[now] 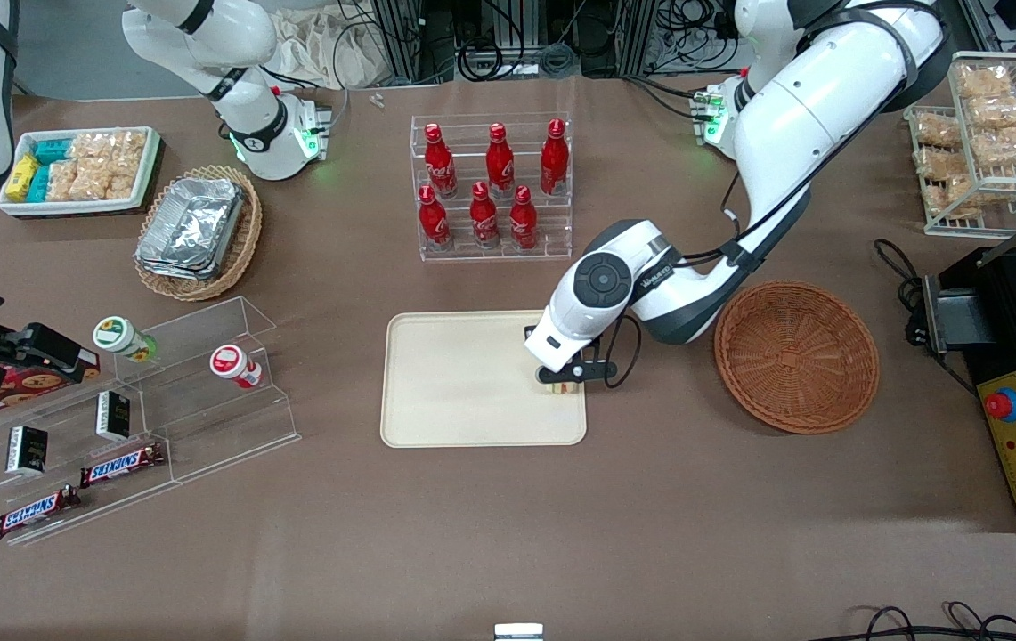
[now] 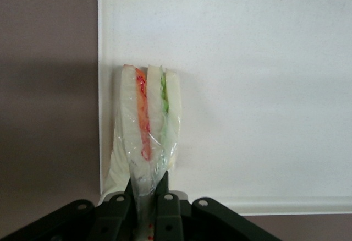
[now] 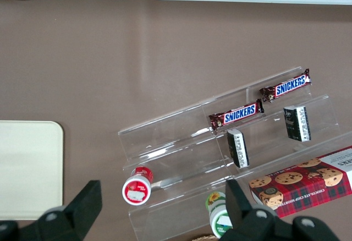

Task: Place sandwich from basket to tray
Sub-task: 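Carry the sandwich over the cream tray and lower it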

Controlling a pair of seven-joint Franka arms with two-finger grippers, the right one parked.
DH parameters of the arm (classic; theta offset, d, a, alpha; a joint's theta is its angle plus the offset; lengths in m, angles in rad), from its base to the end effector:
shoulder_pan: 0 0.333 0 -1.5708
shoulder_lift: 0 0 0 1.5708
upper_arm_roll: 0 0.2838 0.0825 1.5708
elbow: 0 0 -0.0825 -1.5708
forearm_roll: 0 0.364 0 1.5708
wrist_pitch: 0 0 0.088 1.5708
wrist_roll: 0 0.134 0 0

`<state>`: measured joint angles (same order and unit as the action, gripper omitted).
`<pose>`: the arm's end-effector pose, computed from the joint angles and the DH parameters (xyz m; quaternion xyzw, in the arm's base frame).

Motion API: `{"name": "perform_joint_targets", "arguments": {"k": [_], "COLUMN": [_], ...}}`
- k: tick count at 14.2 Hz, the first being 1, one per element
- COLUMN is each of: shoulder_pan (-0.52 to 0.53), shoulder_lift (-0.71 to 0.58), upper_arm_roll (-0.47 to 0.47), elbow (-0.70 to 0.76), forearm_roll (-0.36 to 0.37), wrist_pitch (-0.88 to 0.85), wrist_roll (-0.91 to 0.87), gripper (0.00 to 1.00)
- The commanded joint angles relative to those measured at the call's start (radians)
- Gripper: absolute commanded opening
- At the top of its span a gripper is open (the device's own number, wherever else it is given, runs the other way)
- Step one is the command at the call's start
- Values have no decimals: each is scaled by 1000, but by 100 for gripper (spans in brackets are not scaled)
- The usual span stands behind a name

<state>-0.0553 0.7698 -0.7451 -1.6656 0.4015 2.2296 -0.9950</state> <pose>0.4912 -0.4190 0.2104 0.9949 0.0471 -0.0615 0.0640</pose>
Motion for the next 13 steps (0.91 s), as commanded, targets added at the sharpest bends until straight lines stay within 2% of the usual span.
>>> {"name": "perform_joint_targets", "arguments": {"k": [1, 2, 3, 4, 9, 13], "shoulder_pan": [-20, -30, -37, -41, -44, -6], "shoulder_lift": [14, 14, 14, 14, -20, -148], "upper_arm_roll": [16, 23, 32, 38, 39, 33], "elbow": [26, 26, 26, 27, 88, 200], "forearm_roll": [28, 36, 39, 42, 69, 54], "wrist_pitch": [-1, -1, -1, -1, -36, -296], "wrist_roll": [-33, -33, -36, -34, -31, -14], "gripper": [38, 48, 67, 100, 100, 100]}}
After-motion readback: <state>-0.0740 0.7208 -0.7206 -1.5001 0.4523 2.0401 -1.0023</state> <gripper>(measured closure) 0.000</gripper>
